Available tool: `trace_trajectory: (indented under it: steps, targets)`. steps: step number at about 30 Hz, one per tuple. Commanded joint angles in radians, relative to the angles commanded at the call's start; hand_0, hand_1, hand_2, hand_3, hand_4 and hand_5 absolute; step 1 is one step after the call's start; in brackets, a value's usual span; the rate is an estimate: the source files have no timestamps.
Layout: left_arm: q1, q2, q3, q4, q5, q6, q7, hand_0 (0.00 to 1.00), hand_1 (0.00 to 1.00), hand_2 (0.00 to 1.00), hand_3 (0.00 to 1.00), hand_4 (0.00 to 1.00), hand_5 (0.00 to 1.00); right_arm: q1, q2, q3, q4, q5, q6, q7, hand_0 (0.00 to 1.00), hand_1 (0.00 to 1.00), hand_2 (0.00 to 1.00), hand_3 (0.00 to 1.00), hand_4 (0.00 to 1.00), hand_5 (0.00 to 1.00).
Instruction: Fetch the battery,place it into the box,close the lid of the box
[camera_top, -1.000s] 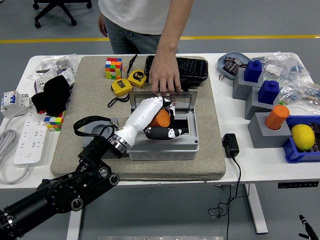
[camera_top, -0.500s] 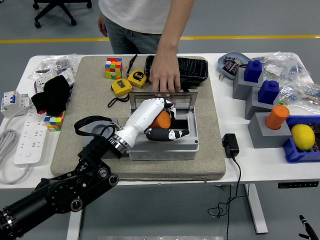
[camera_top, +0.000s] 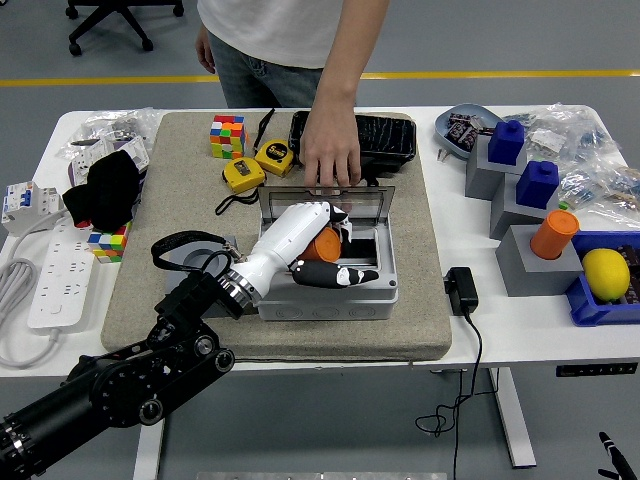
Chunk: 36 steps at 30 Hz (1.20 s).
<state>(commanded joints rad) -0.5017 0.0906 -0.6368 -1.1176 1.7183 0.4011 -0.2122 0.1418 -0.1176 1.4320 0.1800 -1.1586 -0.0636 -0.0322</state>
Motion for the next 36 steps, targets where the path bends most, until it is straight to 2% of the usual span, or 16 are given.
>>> trace_trajectory:
  steps: [11, 12, 17, 18, 23, 24, 36]
  targets:
    - [-0.005, 0.002, -0.005, -0.011, 0.021, -0.009, 0.01, 0.348, 0.312, 0.28, 0.27, 0.998, 0.449, 0.001, 0.0, 0.0, 0.0, 0.001, 0.0, 0.0, 0.865, 0.828, 0.789, 0.779, 0.998, 0.998]
    - [-0.005, 0.002, -0.005, -0.011, 0.022, -0.01, 0.01, 0.353, 0.327, 0.387, 0.388, 0.998, 0.466, 0.001, 0.0, 0.0, 0.0, 0.001, 0.0, 0.0, 0.864, 0.828, 0.789, 0.779, 0.998, 0.998]
    - [-0.005, 0.003, -0.005, -0.011, 0.032, -0.017, 0.013, 0.353, 0.327, 0.387, 0.388, 0.998, 0.466, 0.001, 0.0, 0.0, 0.0, 0.002, 0.0, 0.0, 0.864, 0.828, 0.789, 0.779, 0.998, 0.998]
    - [-0.005, 0.003, -0.006, -0.011, 0.033, -0.02, 0.012, 0.358, 0.504, 0.541, 0.51, 0.998, 0.472, 0.001, 0.0, 0.0, 0.0, 0.003, 0.0, 0.001, 0.863, 0.828, 0.788, 0.779, 0.998, 0.998]
    - [-0.006, 0.004, -0.01, -0.011, 0.032, -0.026, 0.008, 0.358, 0.504, 0.541, 0.51, 0.998, 0.472, 0.002, -0.001, 0.0, 0.0, 0.004, 0.0, 0.001, 0.863, 0.828, 0.788, 0.779, 0.998, 0.998]
    - [-0.007, 0.004, -0.01, -0.012, 0.032, -0.027, 0.008, 0.356, 0.546, 0.547, 0.522, 0.998, 0.474, 0.002, -0.001, 0.0, 0.0, 0.004, 0.0, 0.001, 0.864, 0.828, 0.788, 0.779, 0.998, 0.998]
    - [-0.005, 0.008, -0.009, -0.035, 0.044, -0.031, 0.008, 0.352, 0.529, 0.536, 0.513, 0.998, 0.48, 0.002, 0.0, 0.0, 0.0, 0.007, 0.0, 0.002, 0.864, 0.828, 0.788, 0.779, 0.998, 0.998]
